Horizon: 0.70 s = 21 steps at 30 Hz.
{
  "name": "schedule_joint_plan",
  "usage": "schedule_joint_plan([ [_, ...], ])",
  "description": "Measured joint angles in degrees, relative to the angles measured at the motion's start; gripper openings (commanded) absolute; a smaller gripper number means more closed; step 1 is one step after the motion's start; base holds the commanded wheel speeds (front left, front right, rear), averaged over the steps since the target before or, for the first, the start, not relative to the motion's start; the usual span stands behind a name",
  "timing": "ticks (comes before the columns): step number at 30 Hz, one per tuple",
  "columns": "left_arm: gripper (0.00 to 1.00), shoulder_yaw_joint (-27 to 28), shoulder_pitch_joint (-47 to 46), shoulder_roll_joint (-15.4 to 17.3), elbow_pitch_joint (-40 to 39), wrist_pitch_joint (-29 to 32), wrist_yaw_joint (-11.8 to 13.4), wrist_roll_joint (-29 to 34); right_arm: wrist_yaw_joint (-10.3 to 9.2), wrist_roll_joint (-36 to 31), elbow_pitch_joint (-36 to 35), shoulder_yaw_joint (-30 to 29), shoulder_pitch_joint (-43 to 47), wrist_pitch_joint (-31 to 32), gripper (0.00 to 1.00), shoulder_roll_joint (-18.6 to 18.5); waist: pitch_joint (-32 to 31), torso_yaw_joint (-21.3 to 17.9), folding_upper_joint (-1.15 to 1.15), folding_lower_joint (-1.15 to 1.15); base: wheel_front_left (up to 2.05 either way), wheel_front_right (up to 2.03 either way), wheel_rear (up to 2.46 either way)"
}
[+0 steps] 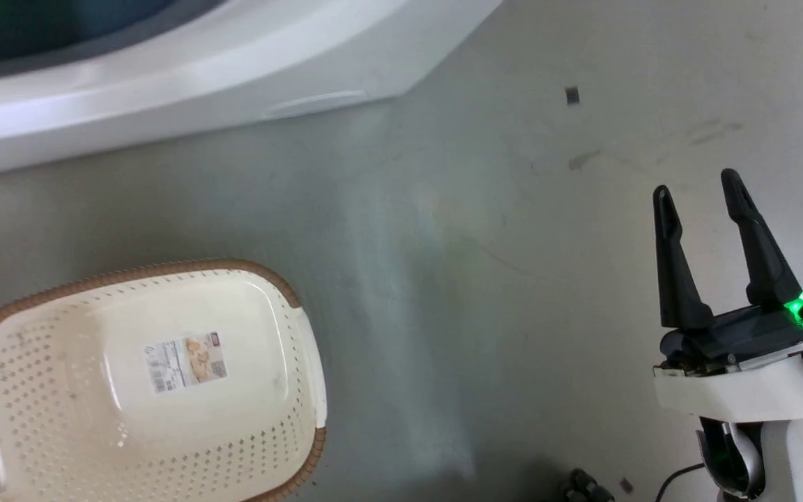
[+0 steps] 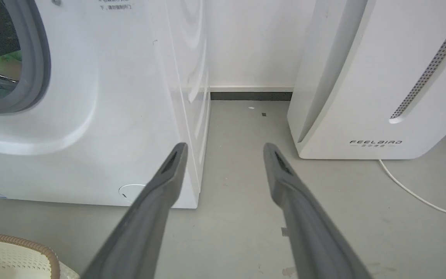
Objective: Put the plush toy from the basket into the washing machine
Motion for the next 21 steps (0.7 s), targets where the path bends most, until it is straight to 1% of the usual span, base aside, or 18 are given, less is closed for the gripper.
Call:
schedule_joint_plan([
  [5, 1.00, 1.2, 6.5, -3.5, 2.5, -3.3, 0.1, -3.3, 0.00, -1.9, 1.3, -0.6, 0.1, 0.0, 1.00, 0.0, -4.7, 1.3, 0.00, 0.00, 0.00, 0.00, 0.00],
  [9, 1.00, 3.4, 13.1, -6.5, 0.5, -4.1, 1.6, -5.3, 0.00, -3.6, 2.1, -1.3, 0.4, 0.0, 1.00, 0.0, -9.4, 2.8, 0.00, 0.00, 0.00, 0.00, 0.00],
  [10, 1.00, 4.5, 15.0, -7.0, -1.6, -4.2, 2.2, -5.7, 0.00, -3.9, 2.2, -1.5, 0.6, 0.0, 1.00, 0.0, -10.6, 3.2, 0.00, 0.00, 0.00, 0.00, 0.00],
  [11, 1.00, 6.7, 19.0, -8.0, -6.3, -4.2, 3.4, -6.1, 0.00, -4.5, 2.5, -1.9, 1.4, 0.0, 1.00, 0.0, -13.1, 4.1, 0.00, -0.01, 0.00, 0.00, 0.00],
  [15, 1.00, 11.1, 29.5, -10.3, -16.0, -4.2, 5.9, -6.1, 0.00, -5.5, 3.4, -2.4, 3.5, 0.0, 1.00, 0.0, -18.4, 6.0, 0.00, -0.01, 0.00, 0.00, 0.00],
  [21, 1.00, 17.0, 44.9, -13.8, -28.4, -4.2, 8.8, -4.7, 0.00, -6.9, 4.0, -3.0, 6.4, 0.0, 1.00, 0.0, -25.4, 9.5, 0.00, -0.01, 0.00, 0.00, 0.00],
])
